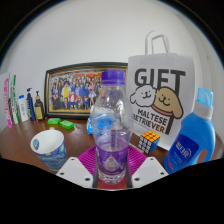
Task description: Pour water
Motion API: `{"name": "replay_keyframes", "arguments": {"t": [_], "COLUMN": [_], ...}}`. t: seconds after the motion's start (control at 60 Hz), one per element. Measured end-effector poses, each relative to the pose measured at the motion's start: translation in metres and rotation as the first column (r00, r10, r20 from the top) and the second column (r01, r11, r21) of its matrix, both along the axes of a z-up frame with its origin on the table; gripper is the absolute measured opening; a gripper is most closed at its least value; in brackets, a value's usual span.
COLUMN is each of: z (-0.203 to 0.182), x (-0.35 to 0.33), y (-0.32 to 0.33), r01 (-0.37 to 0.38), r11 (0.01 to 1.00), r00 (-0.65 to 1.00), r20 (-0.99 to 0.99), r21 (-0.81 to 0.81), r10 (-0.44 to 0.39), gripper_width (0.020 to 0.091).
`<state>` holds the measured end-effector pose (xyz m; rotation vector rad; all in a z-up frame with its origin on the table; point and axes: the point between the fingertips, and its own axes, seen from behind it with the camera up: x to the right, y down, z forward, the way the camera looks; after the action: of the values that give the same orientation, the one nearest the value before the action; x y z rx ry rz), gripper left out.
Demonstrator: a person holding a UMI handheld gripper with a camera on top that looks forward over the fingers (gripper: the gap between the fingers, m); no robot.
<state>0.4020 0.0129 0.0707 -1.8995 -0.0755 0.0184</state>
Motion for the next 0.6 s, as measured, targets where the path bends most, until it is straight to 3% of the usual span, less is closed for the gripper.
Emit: {"name": "replay_keyframes", "arguments": {"t": [0.317, 0.483, 0.533, 0.6], "z": [-0.008, -0.018, -0.016, -0.013], "x": [0.003, -0.003, -0.002, -0.001], "y": [-0.004, -0.02, -0.026, -0.035], "r01": [0.041, 0.036, 0.046, 0.063], "r11": [0.998, 0.994, 0.993, 0.99], "r00": [0.999, 0.999, 0.999, 0.998], "r20": [-0.006, -0.002, 0.016, 0.035], "r21": [-0.046, -0.104, -0.108, -0.125], "r10": [-0.042, -0.036, -0.045, -0.059], "gripper_width": [0.0508, 0.0802, 0.0859, 0.0855]}}
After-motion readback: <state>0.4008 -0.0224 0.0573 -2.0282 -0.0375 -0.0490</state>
